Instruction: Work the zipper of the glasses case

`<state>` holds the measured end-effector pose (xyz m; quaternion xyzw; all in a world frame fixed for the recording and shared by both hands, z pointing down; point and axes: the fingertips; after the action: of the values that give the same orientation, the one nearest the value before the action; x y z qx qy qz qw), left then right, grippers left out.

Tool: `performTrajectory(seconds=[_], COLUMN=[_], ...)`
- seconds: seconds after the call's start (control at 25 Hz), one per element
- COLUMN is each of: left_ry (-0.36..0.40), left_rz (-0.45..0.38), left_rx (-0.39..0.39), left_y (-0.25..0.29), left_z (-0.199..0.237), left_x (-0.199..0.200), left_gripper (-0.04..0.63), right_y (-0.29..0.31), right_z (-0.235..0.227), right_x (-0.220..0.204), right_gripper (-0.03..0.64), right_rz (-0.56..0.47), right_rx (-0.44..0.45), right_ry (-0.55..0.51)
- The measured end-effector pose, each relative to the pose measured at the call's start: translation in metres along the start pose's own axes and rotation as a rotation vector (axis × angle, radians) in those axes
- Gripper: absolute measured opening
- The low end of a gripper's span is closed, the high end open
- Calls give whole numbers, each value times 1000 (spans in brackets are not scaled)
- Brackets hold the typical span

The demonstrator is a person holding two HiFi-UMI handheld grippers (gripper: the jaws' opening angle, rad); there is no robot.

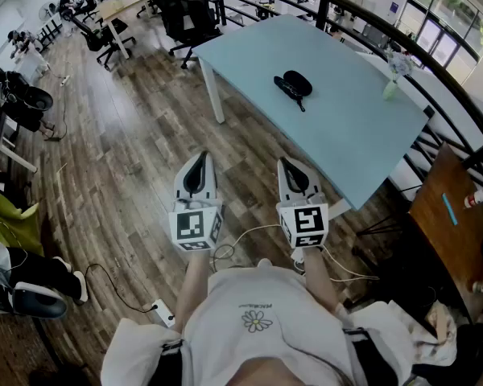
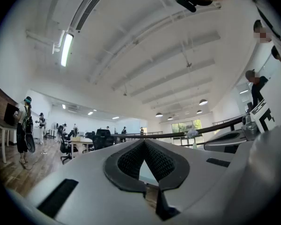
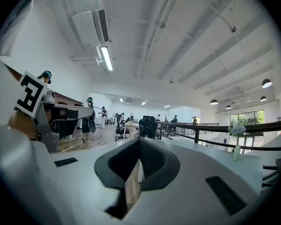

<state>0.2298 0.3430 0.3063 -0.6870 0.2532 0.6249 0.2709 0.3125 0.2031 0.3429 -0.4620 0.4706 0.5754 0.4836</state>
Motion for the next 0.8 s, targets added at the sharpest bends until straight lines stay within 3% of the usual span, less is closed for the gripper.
performTrajectory(seconds=[0.8], left_ry=[16], left_rz=[-10], left_rx=[8], left_y=[11], left_z=[-5], left_x=[-3], left_gripper=[14], right_y=[11], right_z=[-11], right_x=[-17], right_gripper=[8], right_rz=[13], right_rx=[47], right_ry=[13])
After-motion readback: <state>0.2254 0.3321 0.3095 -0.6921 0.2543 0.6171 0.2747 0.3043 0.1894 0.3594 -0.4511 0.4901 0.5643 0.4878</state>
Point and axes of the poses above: the fingertips, and each gripper's own axes: y forward along the fingers, z to its left, x out of its top, and after that the axes turned 3 degrees about z, right-handed
